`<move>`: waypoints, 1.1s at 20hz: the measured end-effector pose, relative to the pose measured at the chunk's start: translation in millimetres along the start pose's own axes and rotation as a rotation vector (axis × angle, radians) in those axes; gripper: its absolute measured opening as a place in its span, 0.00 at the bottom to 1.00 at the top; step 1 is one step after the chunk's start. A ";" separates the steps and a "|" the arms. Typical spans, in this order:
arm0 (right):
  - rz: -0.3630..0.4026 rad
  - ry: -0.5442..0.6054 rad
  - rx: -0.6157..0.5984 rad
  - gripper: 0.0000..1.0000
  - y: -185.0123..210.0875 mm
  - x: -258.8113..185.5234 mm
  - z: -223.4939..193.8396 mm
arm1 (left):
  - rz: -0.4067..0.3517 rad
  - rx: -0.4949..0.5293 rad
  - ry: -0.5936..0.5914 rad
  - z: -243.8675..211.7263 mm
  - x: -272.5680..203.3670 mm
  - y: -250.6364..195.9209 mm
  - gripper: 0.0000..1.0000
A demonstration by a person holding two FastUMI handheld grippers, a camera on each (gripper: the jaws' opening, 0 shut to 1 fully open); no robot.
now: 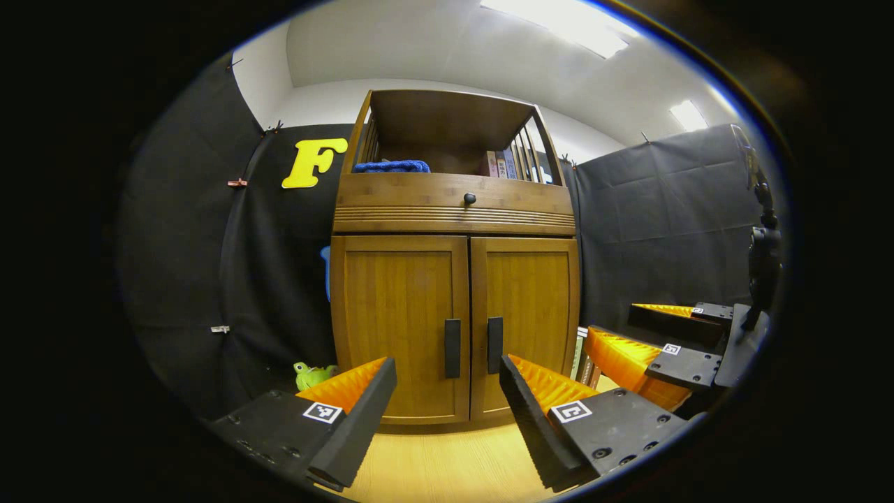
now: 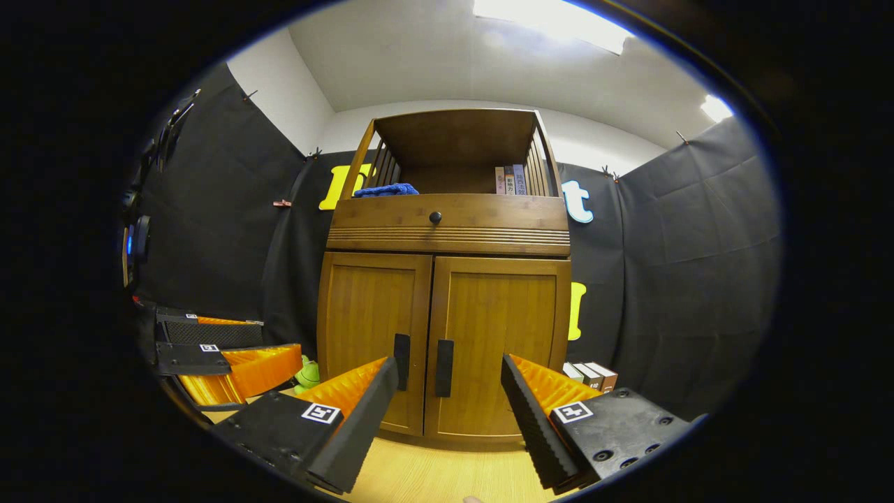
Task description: Open the right door of the double-door shoe cabinet with the right hand, and open the left door with the left hand.
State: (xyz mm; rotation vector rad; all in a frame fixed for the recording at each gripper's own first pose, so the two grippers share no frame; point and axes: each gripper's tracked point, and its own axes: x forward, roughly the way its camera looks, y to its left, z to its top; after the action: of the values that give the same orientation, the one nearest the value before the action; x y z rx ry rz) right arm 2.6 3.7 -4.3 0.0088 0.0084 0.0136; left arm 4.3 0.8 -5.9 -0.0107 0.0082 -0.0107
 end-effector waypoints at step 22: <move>0.004 0.016 0.023 0.97 17.8 70.1 -27.9 | 0.001 -0.009 0.014 -17.9 17.5 19.8 0.93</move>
State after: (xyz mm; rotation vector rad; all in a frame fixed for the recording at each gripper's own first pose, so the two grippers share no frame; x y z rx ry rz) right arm 72.2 22.7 -32.6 0.0317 0.0246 0.0180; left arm 21.9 20.2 -24.1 -0.0191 0.0223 -0.0098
